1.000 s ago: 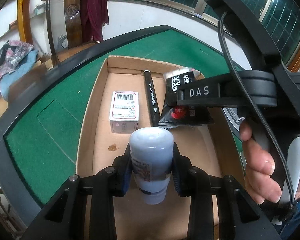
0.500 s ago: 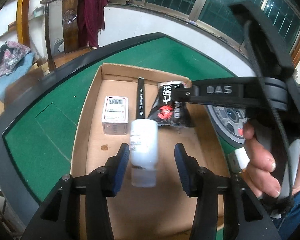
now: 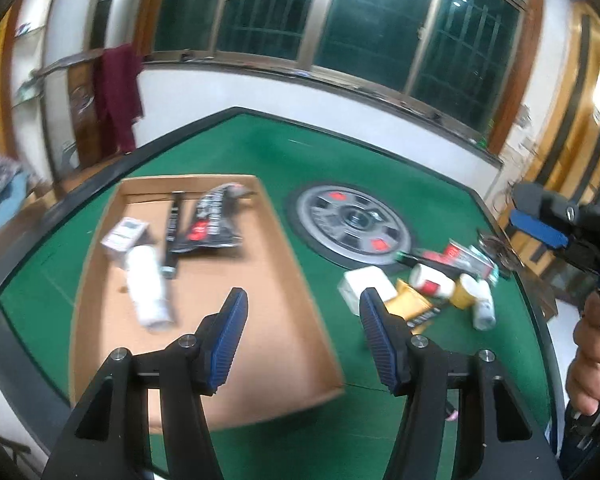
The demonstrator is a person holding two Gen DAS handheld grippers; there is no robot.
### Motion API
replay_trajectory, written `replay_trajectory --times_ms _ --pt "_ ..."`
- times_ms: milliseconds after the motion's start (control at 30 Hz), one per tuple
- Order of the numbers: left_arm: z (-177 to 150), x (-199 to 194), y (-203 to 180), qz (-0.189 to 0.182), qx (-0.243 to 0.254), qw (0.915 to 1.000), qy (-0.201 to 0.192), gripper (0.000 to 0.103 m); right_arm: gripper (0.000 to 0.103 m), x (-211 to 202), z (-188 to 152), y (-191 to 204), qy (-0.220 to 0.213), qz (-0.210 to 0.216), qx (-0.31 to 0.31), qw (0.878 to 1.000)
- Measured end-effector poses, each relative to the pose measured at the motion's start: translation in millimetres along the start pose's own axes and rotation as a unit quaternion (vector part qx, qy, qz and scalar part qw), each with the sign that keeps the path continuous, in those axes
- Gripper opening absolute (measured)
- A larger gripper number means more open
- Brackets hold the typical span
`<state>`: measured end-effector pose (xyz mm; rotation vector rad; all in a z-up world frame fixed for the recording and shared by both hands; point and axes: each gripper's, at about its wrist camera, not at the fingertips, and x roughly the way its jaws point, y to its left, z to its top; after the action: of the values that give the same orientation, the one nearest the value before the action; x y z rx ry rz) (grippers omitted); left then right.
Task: Organize objects
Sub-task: 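Grasp the yellow-capped black marker with the left tool while the right tool grasps a white bottle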
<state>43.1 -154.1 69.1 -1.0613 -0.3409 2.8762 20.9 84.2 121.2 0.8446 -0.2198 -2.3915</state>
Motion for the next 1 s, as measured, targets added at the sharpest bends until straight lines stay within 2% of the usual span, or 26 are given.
replay_trajectory --times_ms 100,167,233,333,400,500,567,633,667,767,867,1000 --pt "-7.8 5.0 -22.5 -0.012 0.017 0.9996 0.017 0.053 0.065 -19.9 -9.5 -38.8 0.016 -0.014 0.007 1.0" --pt "-14.6 11.6 -40.2 -0.019 0.034 0.9986 0.035 0.053 0.06 -29.1 -18.2 -66.0 0.046 -0.033 0.022 0.998" --pt "-18.3 19.2 -54.2 -0.02 0.055 0.9971 0.048 0.053 0.055 -34.0 -29.4 -98.3 0.062 -0.004 0.067 0.996" --pt "-17.3 37.3 -77.4 -0.021 0.107 0.9918 0.067 0.053 0.046 -32.8 -41.3 -138.3 0.069 -0.025 0.125 0.989" --pt "-16.6 51.1 -91.1 0.006 0.16 0.9841 0.077 0.052 0.046 -27.9 -44.7 -151.0 0.077 -0.038 0.146 0.985" --pt "-18.5 68.4 -109.7 0.015 0.223 0.9709 0.087 0.052 0.046 -22.1 -47.0 -166.9 0.091 -0.036 0.168 0.981" --pt "-19.4 80.3 -120.8 0.017 0.256 0.9616 0.098 0.041 0.046 -22.1 -54.7 -173.2 0.101 -0.038 0.181 0.978" --pt "-19.2 90.3 -129.5 0.031 0.279 0.9544 0.1 0.04 0.046 -16.4 -58.9 -179.3 0.109 -0.037 0.193 0.974" --pt "-20.1 93.3 -132.5 0.033 0.287 0.9512 0.108 0.03 0.046 -16.2 -60.8 -182.2 0.111 -0.038 0.197 0.973" --pt "-27.9 102.4 -143.4 0.032 0.311 0.9417 0.125 0.019 0.046 -13.9 -64.4 -190.1 0.115 -0.046 0.208 0.97" --pt "-39.0 101.4 -152.7 0.024 0.323 0.9381 0.124 0.017 0.046 -14.4 -66.4 -194.8 0.118 -0.056 0.215 0.968" --pt "-43.1 103.4 -162.2 0.025 0.311 0.9432 0.115 0.016 0.046 -6.4 -67.1 -196.8 0.129 -0.075 0.217 0.965"
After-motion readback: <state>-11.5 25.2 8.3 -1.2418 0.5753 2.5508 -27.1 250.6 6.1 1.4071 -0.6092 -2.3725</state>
